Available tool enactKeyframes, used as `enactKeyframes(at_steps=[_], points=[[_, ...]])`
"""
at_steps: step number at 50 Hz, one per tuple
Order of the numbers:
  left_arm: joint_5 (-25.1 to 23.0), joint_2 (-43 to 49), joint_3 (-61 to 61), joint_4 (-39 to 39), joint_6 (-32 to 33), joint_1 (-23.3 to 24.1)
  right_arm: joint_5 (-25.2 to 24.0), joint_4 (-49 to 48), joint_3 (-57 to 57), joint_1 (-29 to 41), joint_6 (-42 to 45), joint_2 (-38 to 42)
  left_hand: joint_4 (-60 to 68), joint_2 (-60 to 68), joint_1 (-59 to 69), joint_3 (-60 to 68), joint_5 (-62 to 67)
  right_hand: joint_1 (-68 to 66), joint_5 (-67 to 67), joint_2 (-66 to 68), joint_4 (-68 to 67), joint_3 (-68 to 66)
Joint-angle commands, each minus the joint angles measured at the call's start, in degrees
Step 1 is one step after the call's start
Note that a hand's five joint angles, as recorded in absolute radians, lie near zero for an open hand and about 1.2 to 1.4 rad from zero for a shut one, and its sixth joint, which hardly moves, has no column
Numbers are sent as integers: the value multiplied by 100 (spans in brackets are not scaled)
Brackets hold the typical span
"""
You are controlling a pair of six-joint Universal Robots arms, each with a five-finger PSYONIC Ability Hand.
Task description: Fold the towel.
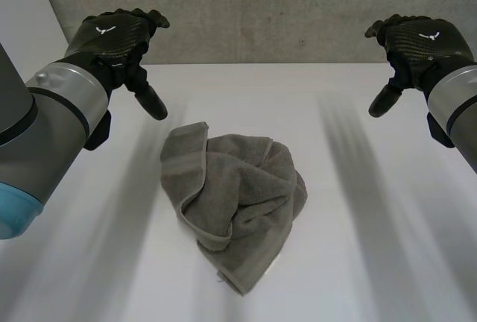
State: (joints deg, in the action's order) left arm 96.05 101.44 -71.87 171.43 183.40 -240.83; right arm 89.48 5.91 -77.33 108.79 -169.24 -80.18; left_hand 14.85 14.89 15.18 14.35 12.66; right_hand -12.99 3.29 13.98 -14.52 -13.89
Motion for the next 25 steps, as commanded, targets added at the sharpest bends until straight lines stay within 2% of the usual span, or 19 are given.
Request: enactKeyframes(at_steps=[1, 14, 16, 17, 19, 22, 24, 25], points=[[1, -10, 6, 4, 3, -8, 0, 24, 7, 11, 5, 29, -464, -467, -496, -413, -1245, 299, -329, -398, 452, 389], [-157, 33, -55, 250, -6, -61, -105, 59, -28, 55, 31, -59, -464, -467, -496, -413, -1245, 299, -329, -398, 452, 389], [-471, 60, -195, 487, 3, -113, -194, 86, -19, 134, 58, -86, -464, -467, -496, -413, -1245, 299, -329, -398, 452, 389], [-473, 60, -196, 488, 3, -114, -333, 138, -2, 212, 119, -103, -464, -467, -496, -413, -1245, 299, -329, -398, 452, 389], [-954, 130, -379, 698, 20, -288, -519, 323, -19, 292, 172, -112, -464, -467, -496, -413, -1245, 299, -329, -398, 452, 389], [-1238, 236, -459, 795, 38, -368, -930, 996, -63, 362, 399, -129, -464, -467, -496, -413, -1245, 299, -329, -398, 452, 389], [-1728, 550, -591, 909, 186, -439, -1099, 1351, -107, 389, 515, -121, -464, -467, -496, -413, -1245, 299, -329, -398, 452, 389], [-1730, 552, -591, 910, 187, -439, -1264, 1630, -203, 424, 619, -95, -464, -467, -496, -413, -1245, 299, -329, -398, 452, 389]])
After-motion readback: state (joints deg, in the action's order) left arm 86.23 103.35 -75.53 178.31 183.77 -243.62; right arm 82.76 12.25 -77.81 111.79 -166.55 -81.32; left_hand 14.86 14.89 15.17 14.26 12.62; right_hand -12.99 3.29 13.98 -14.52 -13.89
